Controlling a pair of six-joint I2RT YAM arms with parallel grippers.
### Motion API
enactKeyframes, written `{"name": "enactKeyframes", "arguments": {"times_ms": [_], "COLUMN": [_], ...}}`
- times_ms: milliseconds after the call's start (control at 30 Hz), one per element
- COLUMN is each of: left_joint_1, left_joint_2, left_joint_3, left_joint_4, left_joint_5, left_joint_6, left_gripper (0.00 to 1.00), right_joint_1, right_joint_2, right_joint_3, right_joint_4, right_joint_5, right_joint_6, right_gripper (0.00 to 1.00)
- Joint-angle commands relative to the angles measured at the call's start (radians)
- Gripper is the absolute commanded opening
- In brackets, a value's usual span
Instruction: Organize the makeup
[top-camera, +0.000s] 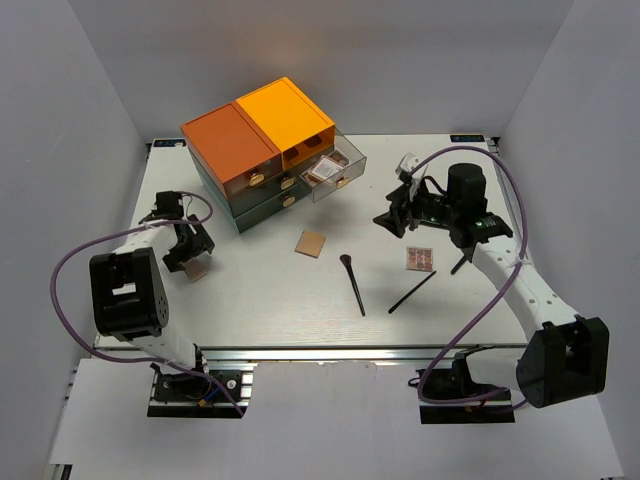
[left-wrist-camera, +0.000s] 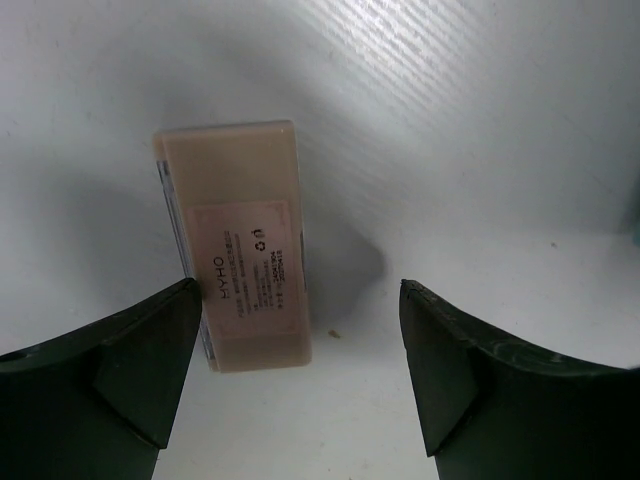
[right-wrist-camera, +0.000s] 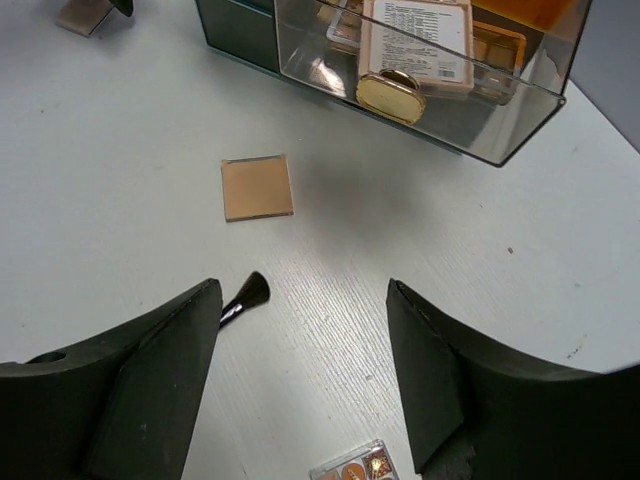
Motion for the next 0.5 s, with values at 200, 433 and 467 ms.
{"name": "enactKeyframes", "arguments": {"times_ms": [200,433,467], "left_joint_1": [0.039,0.042,0.042], "left_joint_2": [-0.002,-0.055,-0.060], "left_joint_3": [-0.018,-0.032,-0.026], "left_joint_4": [-0.001,-0.011,-0.020], "left_joint_5": [-0.041,-0.032,-0.030], "left_joint_6": [0.068,0.066,0.068], "left_gripper": [0.89,0.87,0.87], "right_joint_1": [-0.044,-0.049,-0.050], "right_joint_2": [-0.010,0.009,0.013], "right_joint_3": [0.000,0.008,0.008], "right_joint_4": [0.015,0.009,0.009], "right_joint_5": [0.036,0.052,0.052], "right_joint_6": [0.041,0.047,0.047], "right_gripper": [0.73,0.74,0.74]}}
